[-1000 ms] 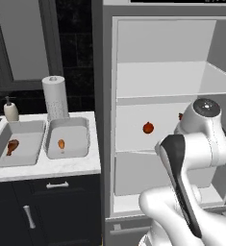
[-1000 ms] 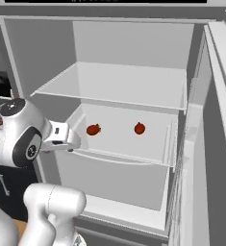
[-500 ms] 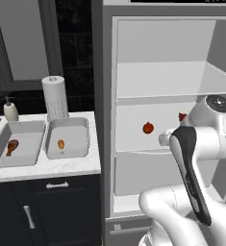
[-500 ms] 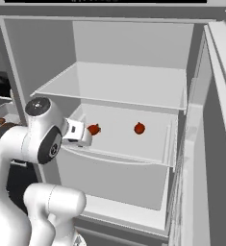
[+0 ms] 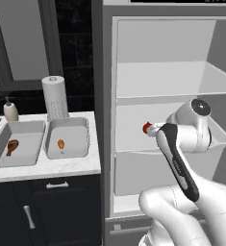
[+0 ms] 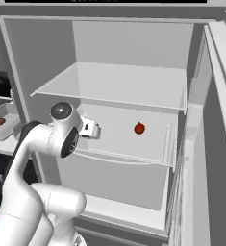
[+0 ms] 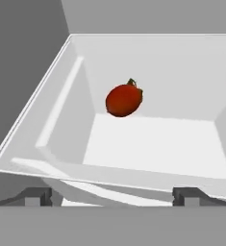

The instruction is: Place one tomato and one chicken drumstick in each tupperware on the nearby counter, to pack two identical lunches.

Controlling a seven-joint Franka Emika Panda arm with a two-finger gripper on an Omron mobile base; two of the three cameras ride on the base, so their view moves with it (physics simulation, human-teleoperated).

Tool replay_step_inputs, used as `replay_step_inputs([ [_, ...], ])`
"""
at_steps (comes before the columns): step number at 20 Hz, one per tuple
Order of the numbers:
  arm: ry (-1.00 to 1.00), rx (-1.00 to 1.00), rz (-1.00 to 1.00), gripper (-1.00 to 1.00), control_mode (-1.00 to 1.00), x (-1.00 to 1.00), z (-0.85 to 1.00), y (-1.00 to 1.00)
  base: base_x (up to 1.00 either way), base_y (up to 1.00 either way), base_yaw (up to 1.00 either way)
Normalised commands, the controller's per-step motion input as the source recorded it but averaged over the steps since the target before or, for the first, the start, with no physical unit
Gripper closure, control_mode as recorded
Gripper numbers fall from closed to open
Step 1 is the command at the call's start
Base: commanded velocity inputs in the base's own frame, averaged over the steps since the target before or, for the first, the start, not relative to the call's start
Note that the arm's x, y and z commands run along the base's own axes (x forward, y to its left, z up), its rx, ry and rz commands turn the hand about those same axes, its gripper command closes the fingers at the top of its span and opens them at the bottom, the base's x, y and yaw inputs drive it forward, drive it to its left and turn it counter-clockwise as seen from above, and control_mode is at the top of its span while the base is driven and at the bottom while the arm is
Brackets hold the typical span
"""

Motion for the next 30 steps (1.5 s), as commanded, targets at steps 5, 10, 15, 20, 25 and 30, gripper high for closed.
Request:
replay_step_inputs([
  [5, 0.02, 0.00, 0.00, -1.00, -1.00, 0.91, -0.31, 0.03, 0.00, 0.00, 0.00],
  [10, 0.06, 0.00, 0.00, -1.00, -1.00, 0.73, -0.19, 0.00, 0.00, 0.00, 0.00],
  [15, 0.09, 0.00, 0.00, -1.00, -1.00, 0.43, -0.15, 0.00, 0.00, 0.00, 0.00],
  [20, -0.11, 0.00, 0.00, -1.00, -1.00, 0.03, -0.36, 0.00, 0.00, 0.00, 0.00],
  [25, -0.14, 0.00, 0.00, -1.00, -1.00, 0.00, -0.30, 0.00, 0.00, 0.00, 0.00],
  [30, -0.04, 0.00, 0.00, -1.00, -1.00, 0.00, -0.13, 0.00, 0.00, 0.00, 0.00],
])
